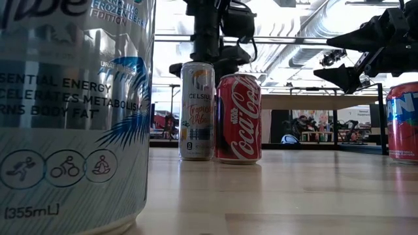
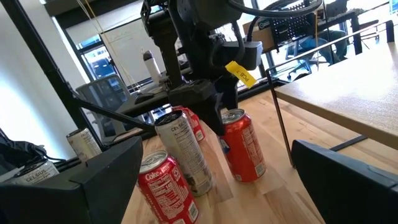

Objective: Place canned beverage on shelf
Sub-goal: Move the left red soda can to the middle of the table, then put the top the white yellow soda can on the shelf

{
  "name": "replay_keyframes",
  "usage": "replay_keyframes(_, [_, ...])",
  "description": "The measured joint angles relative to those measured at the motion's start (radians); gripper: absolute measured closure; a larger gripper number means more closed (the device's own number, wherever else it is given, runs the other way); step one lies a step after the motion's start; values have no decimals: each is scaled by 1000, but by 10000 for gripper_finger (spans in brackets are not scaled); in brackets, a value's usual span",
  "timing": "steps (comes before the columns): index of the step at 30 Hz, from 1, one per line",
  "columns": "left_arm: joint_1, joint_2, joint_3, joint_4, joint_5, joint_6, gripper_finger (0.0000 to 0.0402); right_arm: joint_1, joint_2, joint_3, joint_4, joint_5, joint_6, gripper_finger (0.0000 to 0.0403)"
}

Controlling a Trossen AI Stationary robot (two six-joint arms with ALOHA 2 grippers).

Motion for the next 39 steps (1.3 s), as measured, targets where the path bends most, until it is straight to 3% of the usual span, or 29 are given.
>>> replay_keyframes(9, [-18, -43, 108, -90, -27, -11, 85, 0, 0, 0, 0, 0, 0, 4])
replay_keyframes(16, [-138, -164, 92, -111, -267, -106, 85, 0, 0, 0, -4, 0, 0, 4])
replay_keyframes(19, [-189, -239, 10, -115, -343, -216, 85, 0, 0, 0, -5, 0, 0, 4])
replay_keyframes(23, [-250, -339, -163, -102, -354, -422, 85, 0, 0, 0, -5, 0, 0, 4])
replay_keyframes(31, [-442, -510, -455, 83, -394, -810, 85, 0, 0, 0, -19, 0, 0, 4])
replay_keyframes(34, [-518, -536, -527, 198, -467, -830, 85, 0, 0, 0, -27, 0, 0, 4])
replay_keyframes(39, [-573, -535, -546, 285, -556, -719, 85, 0, 0, 0, -48, 0, 0, 4])
